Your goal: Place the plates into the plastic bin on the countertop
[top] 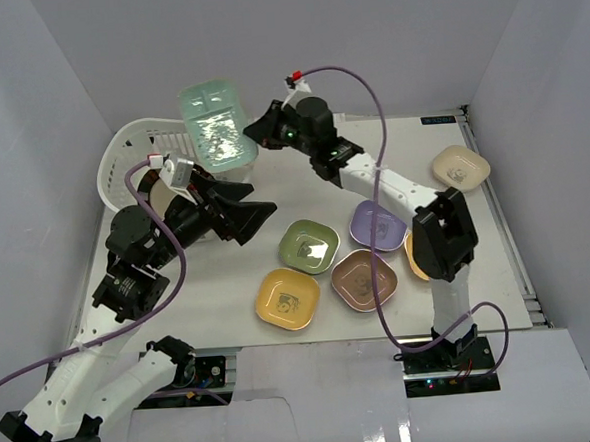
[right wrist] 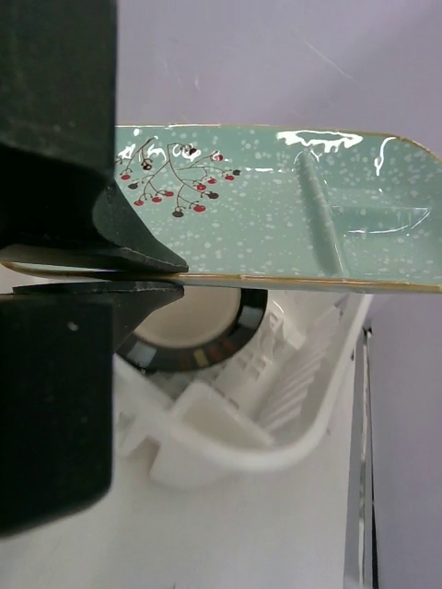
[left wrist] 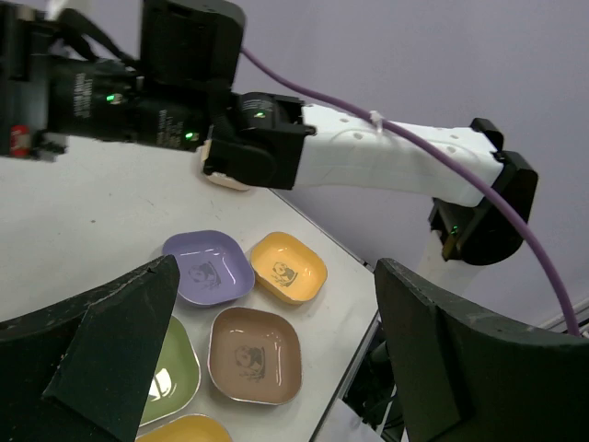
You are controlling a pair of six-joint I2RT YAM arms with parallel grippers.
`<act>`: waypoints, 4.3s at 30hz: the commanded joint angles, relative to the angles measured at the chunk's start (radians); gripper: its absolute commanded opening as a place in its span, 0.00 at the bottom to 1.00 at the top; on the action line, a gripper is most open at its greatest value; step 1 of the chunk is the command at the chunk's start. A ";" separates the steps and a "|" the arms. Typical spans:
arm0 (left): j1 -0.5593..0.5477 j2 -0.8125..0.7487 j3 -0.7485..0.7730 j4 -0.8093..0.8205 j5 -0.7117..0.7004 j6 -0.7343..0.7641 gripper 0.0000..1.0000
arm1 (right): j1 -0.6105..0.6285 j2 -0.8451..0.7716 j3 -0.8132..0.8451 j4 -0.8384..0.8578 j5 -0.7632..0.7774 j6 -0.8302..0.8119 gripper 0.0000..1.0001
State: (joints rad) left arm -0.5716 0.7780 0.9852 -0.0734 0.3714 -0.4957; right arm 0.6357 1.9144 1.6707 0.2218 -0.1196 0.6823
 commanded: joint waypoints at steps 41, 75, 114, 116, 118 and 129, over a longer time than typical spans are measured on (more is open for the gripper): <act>-0.008 -0.028 0.037 -0.242 -0.293 0.086 0.98 | 0.237 0.197 0.321 -0.035 0.252 -0.196 0.77; -0.054 0.667 0.012 -0.281 -0.479 0.022 0.89 | -0.752 0.141 -0.068 -0.473 0.301 -0.626 0.66; -0.022 0.920 0.119 -0.193 -0.327 0.077 0.00 | -0.341 -0.492 -0.463 -0.297 0.216 -0.563 0.08; -0.022 0.890 0.127 -0.184 -0.316 0.080 0.00 | -0.335 -0.509 -0.470 -0.294 0.219 -0.561 0.08; -0.022 0.831 0.136 -0.183 -0.313 0.078 0.00 | -0.334 -0.537 -0.477 -0.297 0.218 -0.556 0.08; 0.269 0.595 0.306 -0.296 -0.356 0.063 0.00 | -0.291 -0.647 -0.517 -0.311 0.187 -0.553 0.08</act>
State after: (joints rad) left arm -0.4465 1.4269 1.2430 -0.3370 0.0513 -0.4206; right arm 0.3134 1.2907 1.1610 -0.1310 0.0914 0.1249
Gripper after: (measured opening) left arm 0.024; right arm 0.083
